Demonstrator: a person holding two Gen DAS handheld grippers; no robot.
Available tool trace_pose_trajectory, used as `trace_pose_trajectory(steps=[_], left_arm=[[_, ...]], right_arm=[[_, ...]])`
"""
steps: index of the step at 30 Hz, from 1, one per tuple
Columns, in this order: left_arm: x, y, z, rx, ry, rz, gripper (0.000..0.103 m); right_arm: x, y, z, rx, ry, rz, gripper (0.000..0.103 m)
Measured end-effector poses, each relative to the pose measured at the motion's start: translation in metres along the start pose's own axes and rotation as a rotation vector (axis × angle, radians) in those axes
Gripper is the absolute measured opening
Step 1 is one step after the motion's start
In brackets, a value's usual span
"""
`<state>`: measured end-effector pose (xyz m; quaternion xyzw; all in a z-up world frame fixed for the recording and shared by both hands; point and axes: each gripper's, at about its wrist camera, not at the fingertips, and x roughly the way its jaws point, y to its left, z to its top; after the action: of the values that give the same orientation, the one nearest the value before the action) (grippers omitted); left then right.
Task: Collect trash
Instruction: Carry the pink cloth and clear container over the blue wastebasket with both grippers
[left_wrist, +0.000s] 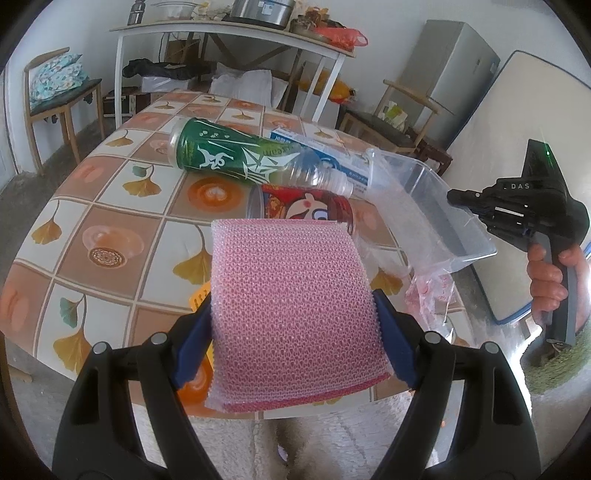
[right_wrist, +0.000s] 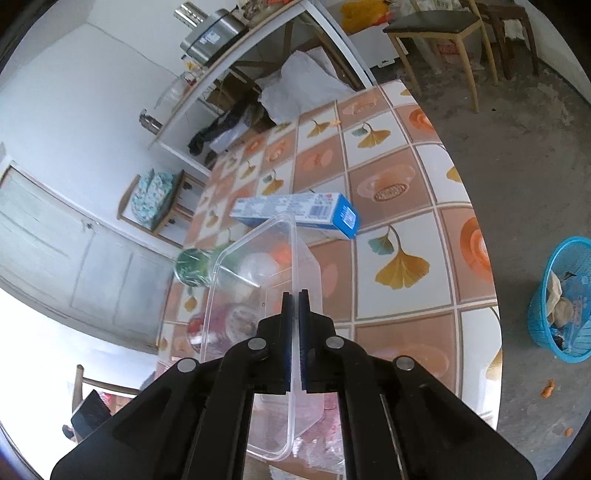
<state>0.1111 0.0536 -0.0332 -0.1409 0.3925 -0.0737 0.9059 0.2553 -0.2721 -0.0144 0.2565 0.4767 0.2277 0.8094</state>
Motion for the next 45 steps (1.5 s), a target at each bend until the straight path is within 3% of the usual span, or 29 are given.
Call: trace_pose_trajectory(steps=[14,21,25,34,38,45], left_arm=[[-0.03,-0.008,0.015,0.004,-0.09,-0.053,0.077],[-0.032,-0.045,0.034,0.071,-0.097,-0.128,0.077],[-0.022,-0.077,0.052,0.114,-0.067,-0.207,0.077],[0.033,-0.19,0.091,0.218,0.082,-0.384,0.077],[0.084,-0.252,0.086,0.264,0.229,-0.439,0.077],[0.178,-0.358,0.046,0.468,0.422,-0.356,0.077]], right_arm=[[-0.053,0.011,0.005,-0.01,-0.103,0.068,0.003],[-0.104,-0.024,0.001,0.049,-0.208,0.049,0.003],[-0.14,-0.058,-0.006,0.11,-0.274,0.015,0.003],[-0.221,-0.162,-0.048,0.281,-0.421,-0.195,0.004],[-0.231,-0.213,-0.065,0.365,-0.428,-0.277,0.003],[-0.214,-0.308,-0.086,0.513,-0.362,-0.39,0.003]])
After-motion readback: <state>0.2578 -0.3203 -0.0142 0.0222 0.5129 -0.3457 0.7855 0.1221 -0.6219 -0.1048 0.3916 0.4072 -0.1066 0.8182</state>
